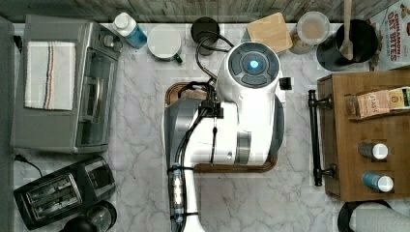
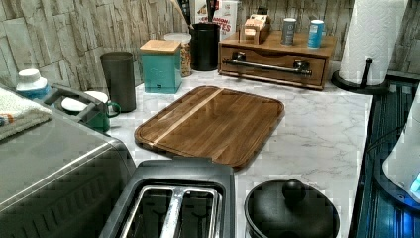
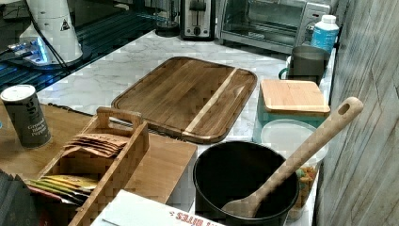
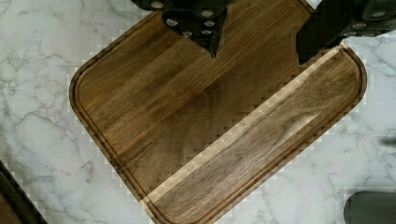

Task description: Open the drawer.

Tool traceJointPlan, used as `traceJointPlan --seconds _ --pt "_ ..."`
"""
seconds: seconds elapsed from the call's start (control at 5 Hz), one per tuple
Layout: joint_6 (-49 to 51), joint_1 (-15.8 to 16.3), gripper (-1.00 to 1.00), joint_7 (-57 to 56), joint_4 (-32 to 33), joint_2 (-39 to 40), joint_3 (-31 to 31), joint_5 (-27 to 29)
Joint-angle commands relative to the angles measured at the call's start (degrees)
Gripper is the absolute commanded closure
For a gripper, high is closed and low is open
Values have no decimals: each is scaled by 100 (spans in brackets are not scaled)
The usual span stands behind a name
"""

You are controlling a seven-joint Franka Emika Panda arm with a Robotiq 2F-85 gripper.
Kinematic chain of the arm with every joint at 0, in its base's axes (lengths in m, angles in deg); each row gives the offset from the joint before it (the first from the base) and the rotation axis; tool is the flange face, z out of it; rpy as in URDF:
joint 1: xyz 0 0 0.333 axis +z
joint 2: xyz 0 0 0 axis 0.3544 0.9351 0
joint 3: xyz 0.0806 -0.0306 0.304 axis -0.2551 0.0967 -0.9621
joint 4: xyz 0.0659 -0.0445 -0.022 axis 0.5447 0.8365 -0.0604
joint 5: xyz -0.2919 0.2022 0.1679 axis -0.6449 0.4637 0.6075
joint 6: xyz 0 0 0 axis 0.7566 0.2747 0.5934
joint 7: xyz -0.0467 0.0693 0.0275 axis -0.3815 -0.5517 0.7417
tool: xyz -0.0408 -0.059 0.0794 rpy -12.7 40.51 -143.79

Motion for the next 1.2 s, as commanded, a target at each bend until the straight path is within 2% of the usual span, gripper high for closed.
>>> traceJointPlan --seconds 0.2,0.4,0.8,1.2 --pt "0 -21 -100 -5 -1 0 -1 8" --pt "-453 -125 -100 -901 591 -355 70 -39" --pt "-1466 -466 -100 -2818 1570 -787 443 -497" --pt "-1853 -721 -100 -4373 1732 -644 970 -590"
